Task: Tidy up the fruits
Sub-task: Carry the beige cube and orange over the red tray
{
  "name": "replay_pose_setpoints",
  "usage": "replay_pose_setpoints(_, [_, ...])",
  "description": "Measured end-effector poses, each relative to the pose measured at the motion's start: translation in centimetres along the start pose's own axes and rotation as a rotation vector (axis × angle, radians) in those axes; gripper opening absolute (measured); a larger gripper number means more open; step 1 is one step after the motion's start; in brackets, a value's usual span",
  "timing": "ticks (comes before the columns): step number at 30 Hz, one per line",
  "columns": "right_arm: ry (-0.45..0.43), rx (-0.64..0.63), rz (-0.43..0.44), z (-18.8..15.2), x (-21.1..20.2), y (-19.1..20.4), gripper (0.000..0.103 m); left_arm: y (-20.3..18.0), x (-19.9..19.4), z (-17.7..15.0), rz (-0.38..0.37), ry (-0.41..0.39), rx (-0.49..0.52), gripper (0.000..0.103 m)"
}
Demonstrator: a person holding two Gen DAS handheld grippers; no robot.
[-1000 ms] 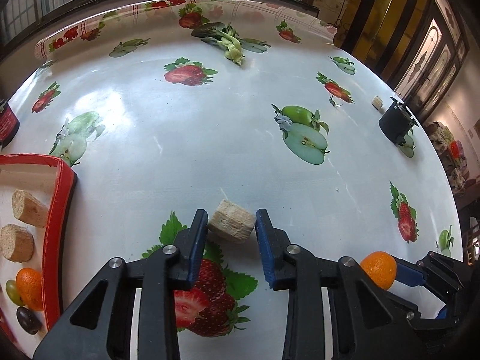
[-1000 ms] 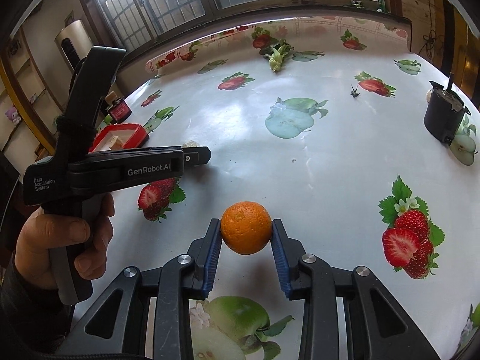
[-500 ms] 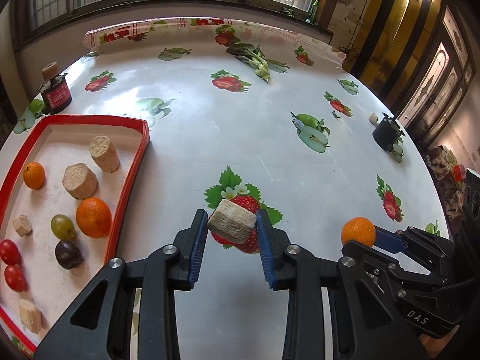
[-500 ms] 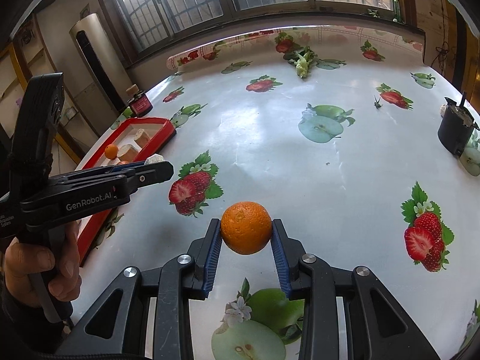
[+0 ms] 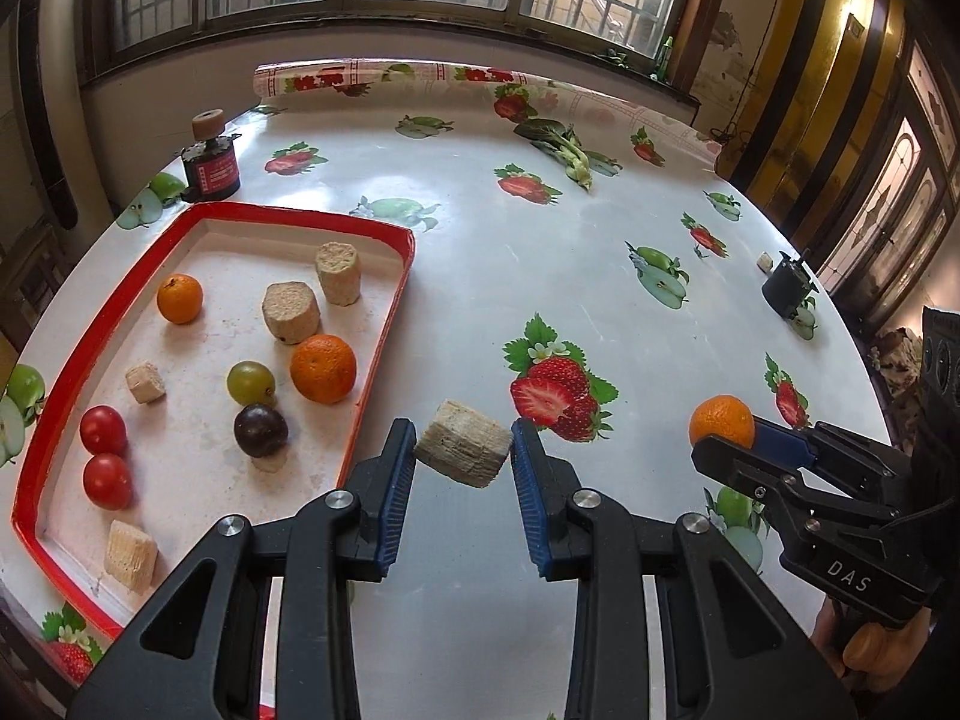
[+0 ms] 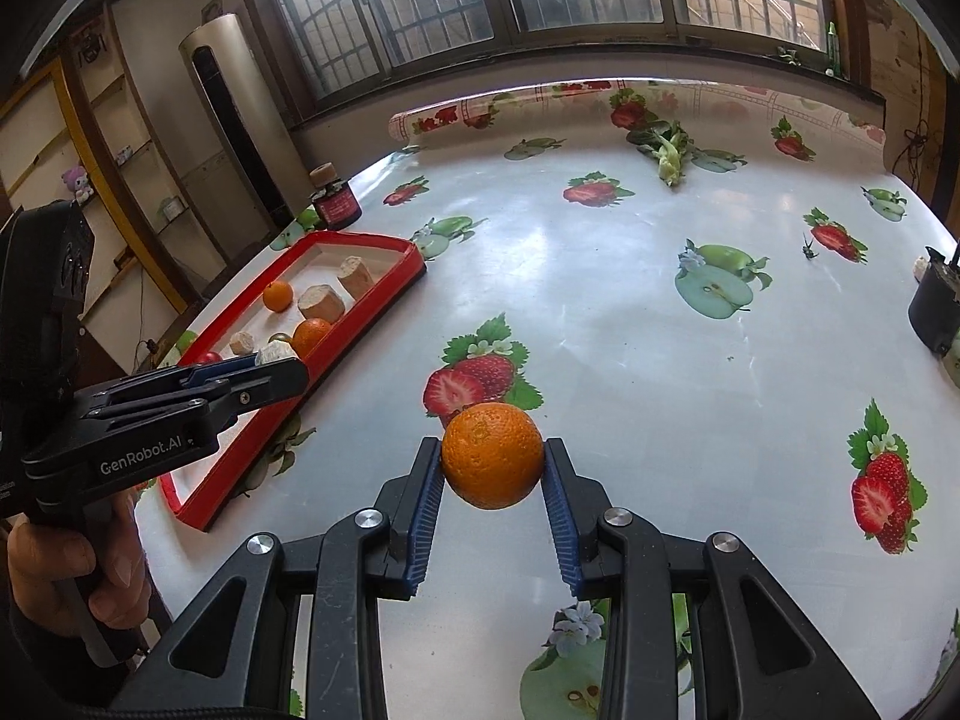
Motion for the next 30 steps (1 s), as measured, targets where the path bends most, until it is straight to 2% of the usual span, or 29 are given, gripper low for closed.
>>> replay_pose_setpoints(30, [0.025, -0.165, 0.095, 1.3, 2.5, 10.1, 0.034, 9.0, -3.8, -2.7, 0.076, -0.030, -0.127, 0.030])
Point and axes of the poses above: each gripper's, at about its wrist camera, not at the fingertips, and x roughly the way its jaws point, y to its left, z to its top, the point moved 10 cm from there along x, roughly the way its jaws point, and after that the axes turned 4 degrees about y, right-handed, at the moved point
